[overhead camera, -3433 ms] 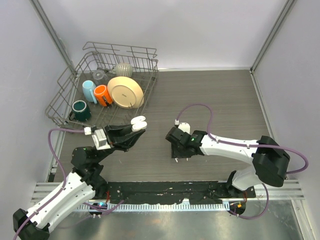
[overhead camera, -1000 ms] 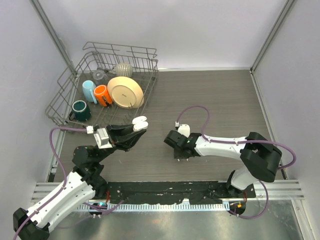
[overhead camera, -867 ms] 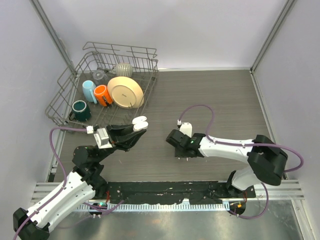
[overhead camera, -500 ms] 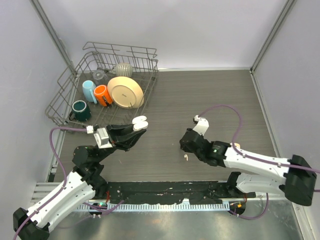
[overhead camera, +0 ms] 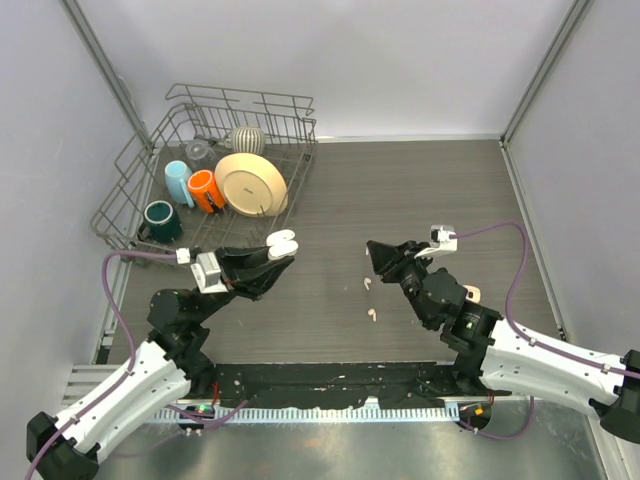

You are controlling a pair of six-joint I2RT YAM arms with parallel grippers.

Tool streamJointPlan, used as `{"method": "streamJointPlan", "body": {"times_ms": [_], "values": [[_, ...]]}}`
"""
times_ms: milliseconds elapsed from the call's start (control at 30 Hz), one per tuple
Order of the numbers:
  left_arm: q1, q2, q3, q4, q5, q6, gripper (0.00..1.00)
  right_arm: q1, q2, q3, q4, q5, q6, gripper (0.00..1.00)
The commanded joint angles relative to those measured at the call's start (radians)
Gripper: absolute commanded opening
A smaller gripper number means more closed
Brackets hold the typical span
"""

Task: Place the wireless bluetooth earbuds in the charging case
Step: Place the earbud in the charging case.

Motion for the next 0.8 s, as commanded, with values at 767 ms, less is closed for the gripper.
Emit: {"method": "streamJointPlan", "body": {"times_ms": [767], "values": [[0.003,0.067,0.003,0.126,-0.012,-0.023,0.00,0.202,0.225,0.206,0.810,-0.306,-0.556,0.01]]}}
